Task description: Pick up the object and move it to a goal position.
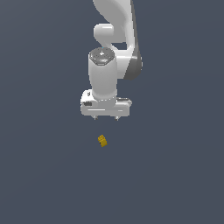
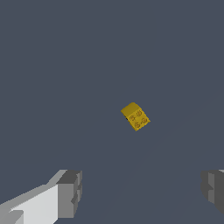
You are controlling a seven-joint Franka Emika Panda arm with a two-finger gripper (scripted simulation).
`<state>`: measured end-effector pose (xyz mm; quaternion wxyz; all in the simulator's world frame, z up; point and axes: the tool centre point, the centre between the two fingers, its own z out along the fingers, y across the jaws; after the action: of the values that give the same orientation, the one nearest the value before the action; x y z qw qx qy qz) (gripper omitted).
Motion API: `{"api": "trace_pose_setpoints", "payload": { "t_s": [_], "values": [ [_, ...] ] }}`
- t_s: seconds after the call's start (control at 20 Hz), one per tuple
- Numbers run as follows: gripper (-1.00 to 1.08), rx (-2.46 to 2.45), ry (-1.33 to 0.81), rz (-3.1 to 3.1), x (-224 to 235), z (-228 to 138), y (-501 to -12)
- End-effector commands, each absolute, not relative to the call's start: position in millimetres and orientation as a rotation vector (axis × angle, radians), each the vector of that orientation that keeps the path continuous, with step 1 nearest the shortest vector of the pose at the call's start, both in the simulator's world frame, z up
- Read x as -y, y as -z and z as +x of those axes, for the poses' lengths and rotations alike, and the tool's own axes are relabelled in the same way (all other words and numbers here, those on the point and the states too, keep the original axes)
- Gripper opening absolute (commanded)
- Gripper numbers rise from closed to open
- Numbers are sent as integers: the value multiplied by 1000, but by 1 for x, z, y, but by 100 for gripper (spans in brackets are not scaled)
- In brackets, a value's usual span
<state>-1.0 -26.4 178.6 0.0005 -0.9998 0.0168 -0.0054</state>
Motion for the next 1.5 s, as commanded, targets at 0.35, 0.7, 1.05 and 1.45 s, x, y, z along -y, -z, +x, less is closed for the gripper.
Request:
{"api": "trace_pose_setpoints", "payload": {
  "t_s": [0.35, 0.7, 1.05, 1.45],
  "values": [
    [100, 50, 19, -3141, 7, -1, -185],
    [100, 78, 19, -3141, 3, -1, -186],
    [100, 154, 17, -3140, 7, 4, -177],
    [100, 353, 11, -3128, 20, 15, -151]
  ]
}}
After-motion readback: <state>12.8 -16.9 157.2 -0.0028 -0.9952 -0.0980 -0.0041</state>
